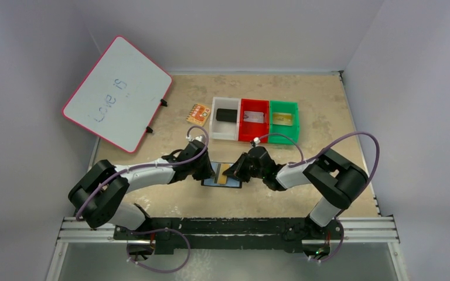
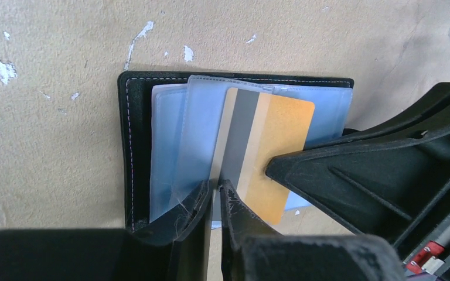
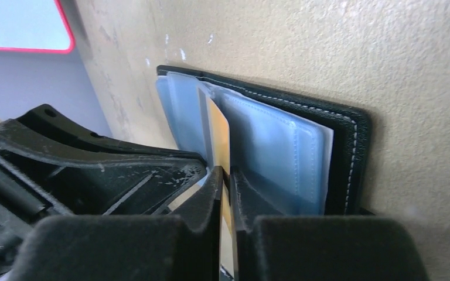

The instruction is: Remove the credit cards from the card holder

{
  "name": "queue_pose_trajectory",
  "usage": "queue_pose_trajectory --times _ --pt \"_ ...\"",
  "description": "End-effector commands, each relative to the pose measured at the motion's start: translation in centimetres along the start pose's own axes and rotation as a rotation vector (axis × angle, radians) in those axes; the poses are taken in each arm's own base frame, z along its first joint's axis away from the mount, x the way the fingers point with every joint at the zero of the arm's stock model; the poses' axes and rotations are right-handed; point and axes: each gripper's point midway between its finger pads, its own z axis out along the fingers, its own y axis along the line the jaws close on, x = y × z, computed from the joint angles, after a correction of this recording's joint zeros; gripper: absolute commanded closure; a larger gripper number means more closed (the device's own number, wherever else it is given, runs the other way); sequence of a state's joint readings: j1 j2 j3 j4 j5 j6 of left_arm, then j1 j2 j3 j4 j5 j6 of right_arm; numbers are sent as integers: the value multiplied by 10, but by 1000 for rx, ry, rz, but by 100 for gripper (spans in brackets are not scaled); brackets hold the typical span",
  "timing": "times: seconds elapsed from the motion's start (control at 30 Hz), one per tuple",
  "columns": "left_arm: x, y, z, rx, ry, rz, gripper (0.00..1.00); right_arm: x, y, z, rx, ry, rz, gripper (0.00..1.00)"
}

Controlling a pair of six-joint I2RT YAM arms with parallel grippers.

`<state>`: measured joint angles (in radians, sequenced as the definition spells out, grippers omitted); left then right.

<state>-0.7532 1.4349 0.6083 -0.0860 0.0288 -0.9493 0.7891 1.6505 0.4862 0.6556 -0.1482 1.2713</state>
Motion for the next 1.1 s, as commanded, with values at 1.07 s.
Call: queue_pose_trajectory --times 1.07 --pt "-67 -1 -80 -61 -357 -27 52 -133 71 -152 142 -677 -584 100"
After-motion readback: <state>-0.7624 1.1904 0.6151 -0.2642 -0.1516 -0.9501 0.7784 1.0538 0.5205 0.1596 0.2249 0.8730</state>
